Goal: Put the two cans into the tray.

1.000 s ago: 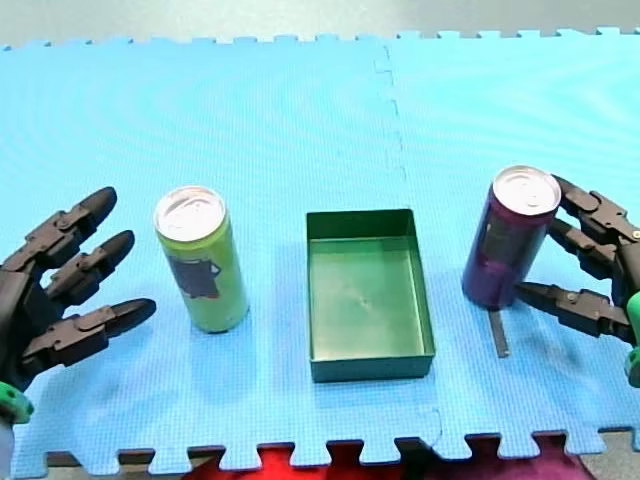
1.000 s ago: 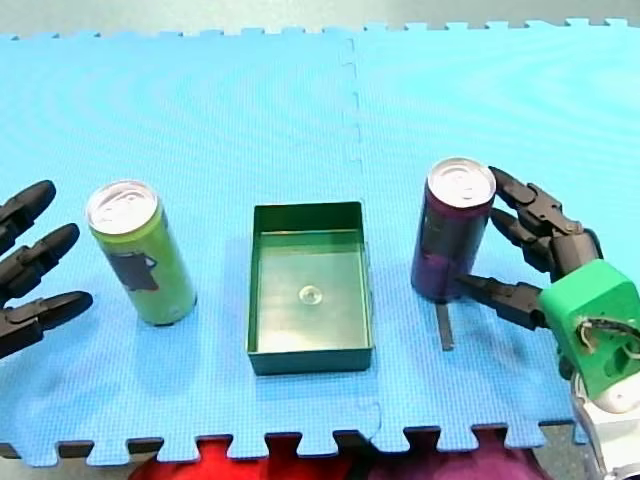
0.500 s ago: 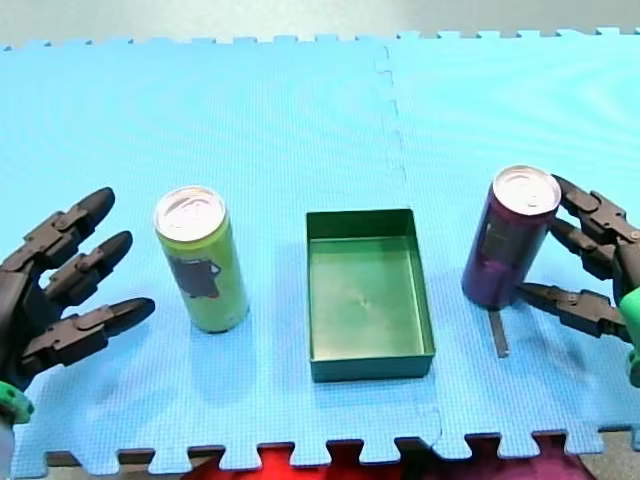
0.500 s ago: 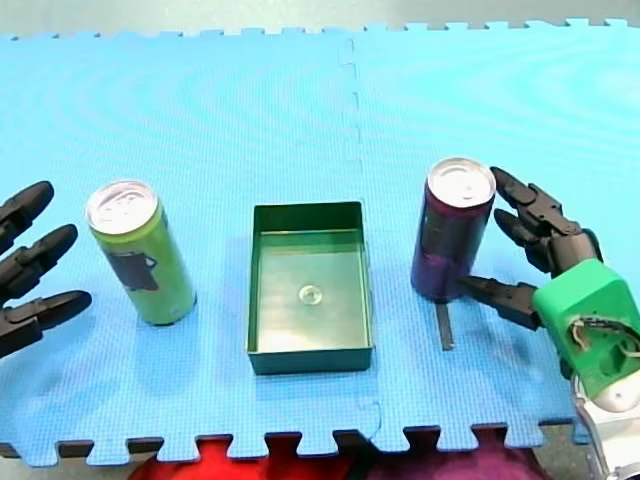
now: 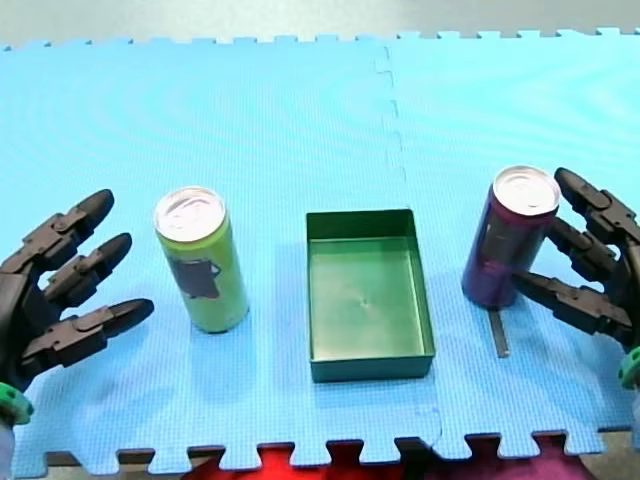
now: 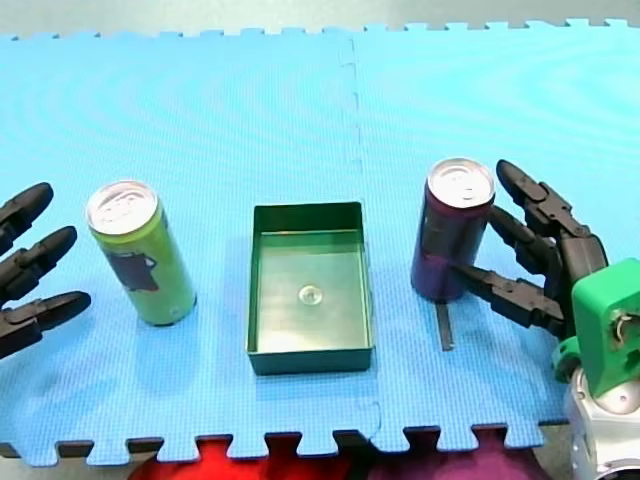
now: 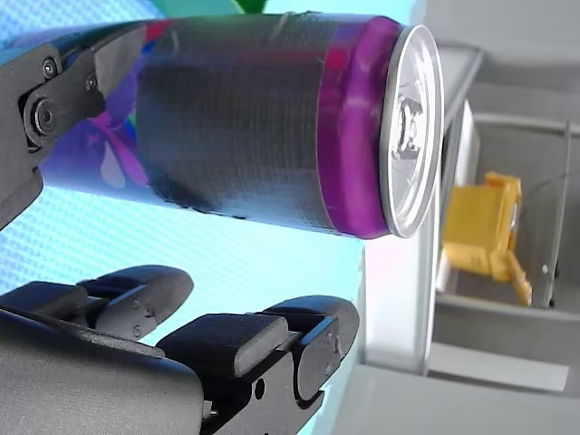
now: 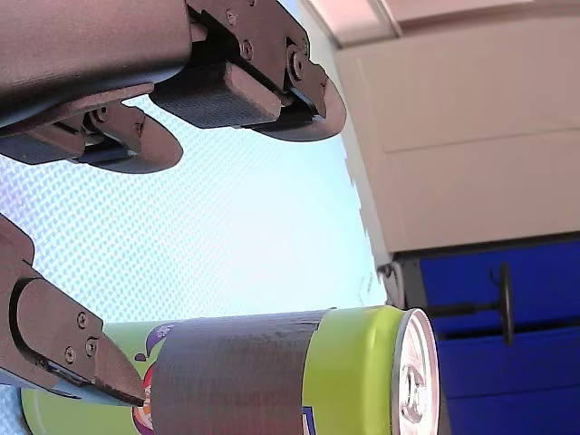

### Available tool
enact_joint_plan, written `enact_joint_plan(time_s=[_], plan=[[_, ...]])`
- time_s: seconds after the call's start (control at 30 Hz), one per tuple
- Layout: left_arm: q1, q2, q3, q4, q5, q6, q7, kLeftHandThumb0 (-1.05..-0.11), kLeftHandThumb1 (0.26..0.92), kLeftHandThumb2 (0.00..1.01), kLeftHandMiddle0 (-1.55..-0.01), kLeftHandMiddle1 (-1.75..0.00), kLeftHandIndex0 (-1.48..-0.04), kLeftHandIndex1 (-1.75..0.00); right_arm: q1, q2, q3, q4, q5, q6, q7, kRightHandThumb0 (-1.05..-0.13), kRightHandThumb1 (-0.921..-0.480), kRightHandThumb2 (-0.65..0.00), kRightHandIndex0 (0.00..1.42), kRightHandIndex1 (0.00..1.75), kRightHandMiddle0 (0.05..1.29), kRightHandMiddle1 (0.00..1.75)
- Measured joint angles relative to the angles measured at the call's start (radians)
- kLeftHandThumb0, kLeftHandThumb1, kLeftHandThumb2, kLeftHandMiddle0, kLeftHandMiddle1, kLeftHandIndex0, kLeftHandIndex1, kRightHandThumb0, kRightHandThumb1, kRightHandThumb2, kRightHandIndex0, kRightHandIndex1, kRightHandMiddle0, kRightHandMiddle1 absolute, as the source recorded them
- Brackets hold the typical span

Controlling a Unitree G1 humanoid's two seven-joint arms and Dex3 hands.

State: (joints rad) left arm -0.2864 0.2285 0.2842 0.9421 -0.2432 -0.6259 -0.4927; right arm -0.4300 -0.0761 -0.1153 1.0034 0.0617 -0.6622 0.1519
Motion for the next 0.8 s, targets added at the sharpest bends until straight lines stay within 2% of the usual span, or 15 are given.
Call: enact_joint_plan(time_s=[0.07,0.13,0.17,0.23,0.27,0.3,0.4,0.53,0.7,0.8], plan=[[-0.001,0.000,0.000,0.000,0.000,0.000,0.000,-0.827,0.644,0.00,-0.53,0.00,-0.50,0.00,-0.001,0.002,-0.004,0.002,0.007,-0.003,0.014,-0.944,-0.664,-0.002,0.55,0.01,0.46,0.01],[-0.001,0.000,0.000,0.000,0.001,0.000,0.003,-0.827,0.644,0.00,-0.53,0.00,-0.50,0.00,-0.002,0.009,-0.016,0.000,0.041,-0.001,0.054,-0.951,-0.665,-0.002,0.55,0.01,0.47,0.01],[-0.001,0.000,0.000,0.000,0.001,0.000,0.005,-0.827,0.645,0.00,-0.53,0.00,-0.50,0.00,-0.002,0.015,-0.027,-0.004,0.069,0.008,0.085,-0.953,-0.665,-0.002,0.56,0.01,0.47,0.01],[-0.001,0.000,0.000,-0.001,0.002,-0.001,0.009,-0.826,0.645,0.00,-0.53,0.00,-0.50,0.00,-0.002,0.025,-0.043,-0.014,0.110,0.028,0.132,-0.954,-0.665,-0.001,0.56,0.01,0.48,0.01],[-0.001,0.000,-0.001,-0.002,0.004,-0.001,0.010,-0.826,0.645,0.00,-0.53,0.00,-0.50,0.00,-0.002,0.029,-0.049,-0.020,0.122,0.035,0.149,-0.954,-0.664,-0.001,0.57,0.01,0.48,0.01],[-0.001,0.000,-0.001,-0.003,0.004,-0.001,0.011,-0.825,0.645,0.00,-0.53,0.00,-0.50,0.00,-0.002,0.030,-0.052,-0.024,0.125,0.039,0.156,-0.953,-0.664,0.000,0.57,0.01,0.48,0.01],[-0.001,0.000,-0.002,-0.005,0.005,0.000,0.014,-0.821,0.644,0.00,-0.53,0.00,-0.50,0.00,-0.002,0.030,-0.057,-0.031,0.127,0.043,0.166,-0.952,-0.663,0.000,0.58,0.01,0.49,0.01],[-0.001,0.000,-0.004,-0.007,0.005,0.000,0.016,-0.812,0.642,0.00,-0.54,0.00,-0.50,0.00,-0.002,0.030,-0.059,-0.031,0.118,0.041,0.164,-0.955,-0.664,-0.001,0.59,0.02,0.51,0.01],[-0.001,0.000,-0.004,-0.008,0.005,0.000,0.017,-0.800,0.640,0.00,-0.54,0.00,-0.50,0.00,-0.002,0.031,-0.055,-0.022,0.094,0.015,0.147,-0.969,-0.668,-0.002,0.61,0.02,0.52,0.01],[-0.001,0.000,-0.004,-0.007,0.005,0.000,0.017,-0.794,0.639,0.00,-0.54,0.00,-0.50,0.00,-0.006,0.035,-0.053,-0.013,0.080,0.010,0.134,-0.980,-0.671,-0.002,0.63,0.02,0.52,0.01]])
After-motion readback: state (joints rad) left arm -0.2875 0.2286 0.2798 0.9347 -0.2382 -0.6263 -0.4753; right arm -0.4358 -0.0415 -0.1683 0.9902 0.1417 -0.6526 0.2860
